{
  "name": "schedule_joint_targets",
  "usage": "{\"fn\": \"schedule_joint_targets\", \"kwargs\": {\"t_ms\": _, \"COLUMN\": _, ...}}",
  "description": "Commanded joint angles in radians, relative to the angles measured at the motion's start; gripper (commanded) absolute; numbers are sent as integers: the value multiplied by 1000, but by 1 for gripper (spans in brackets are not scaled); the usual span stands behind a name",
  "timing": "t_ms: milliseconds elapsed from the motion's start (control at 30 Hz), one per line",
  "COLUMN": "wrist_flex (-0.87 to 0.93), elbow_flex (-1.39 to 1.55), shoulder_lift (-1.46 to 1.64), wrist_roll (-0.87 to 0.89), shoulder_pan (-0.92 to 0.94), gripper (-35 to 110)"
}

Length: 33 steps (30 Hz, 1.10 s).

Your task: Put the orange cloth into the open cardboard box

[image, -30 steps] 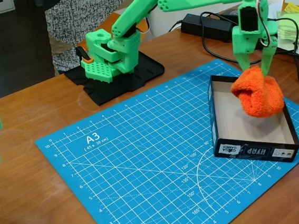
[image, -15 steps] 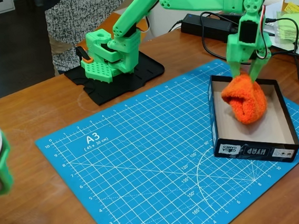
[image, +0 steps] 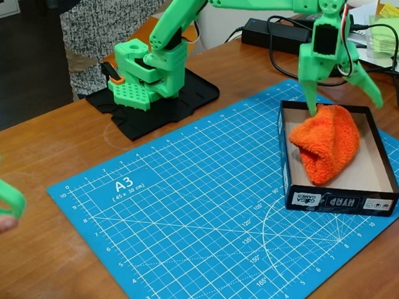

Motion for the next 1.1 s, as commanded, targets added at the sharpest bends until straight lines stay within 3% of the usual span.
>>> {"fn": "schedule_joint_targets", "kwargs": {"t_ms": 0, "wrist_flex": 28, "elbow_flex": -63, "shoulder_lift": 107, "wrist_roll": 35, "shoulder_pan": -6, "gripper": 53}}
{"fn": "schedule_joint_targets", "kwargs": {"t_ms": 233, "wrist_flex": 28, "elbow_flex": -83, "shoulder_lift": 321, "wrist_roll": 117, "shoulder_pan": 17, "gripper": 44}}
{"fn": "schedule_joint_targets", "kwargs": {"t_ms": 333, "wrist_flex": 28, "elbow_flex": -64, "shoulder_lift": 517, "wrist_roll": 202, "shoulder_pan": 37, "gripper": 0}}
{"fn": "schedule_joint_targets", "kwargs": {"t_ms": 400, "wrist_flex": 28, "elbow_flex": 15, "shoulder_lift": 681, "wrist_roll": 258, "shoulder_pan": 63, "gripper": 0}}
{"fn": "schedule_joint_targets", "kwargs": {"t_ms": 500, "wrist_flex": -52, "elbow_flex": 383, "shoulder_lift": 1026, "wrist_roll": 368, "shoulder_pan": 153, "gripper": 0}}
{"fn": "schedule_joint_targets", "kwargs": {"t_ms": 667, "wrist_flex": -503, "elbow_flex": 1416, "shoulder_lift": 1916, "wrist_roll": 428, "shoulder_pan": 299, "gripper": 0}}
{"fn": "schedule_joint_targets", "kwargs": {"t_ms": 733, "wrist_flex": -502, "elbow_flex": 1681, "shoulder_lift": 2230, "wrist_roll": 457, "shoulder_pan": 336, "gripper": 2}}
{"fn": "schedule_joint_targets", "kwargs": {"t_ms": 867, "wrist_flex": -485, "elbow_flex": 1931, "shoulder_lift": 2293, "wrist_roll": 491, "shoulder_pan": 402, "gripper": 0}}
{"fn": "schedule_joint_targets", "kwargs": {"t_ms": 1067, "wrist_flex": -558, "elbow_flex": 2264, "shoulder_lift": 2292, "wrist_roll": 453, "shoulder_pan": 244, "gripper": 0}}
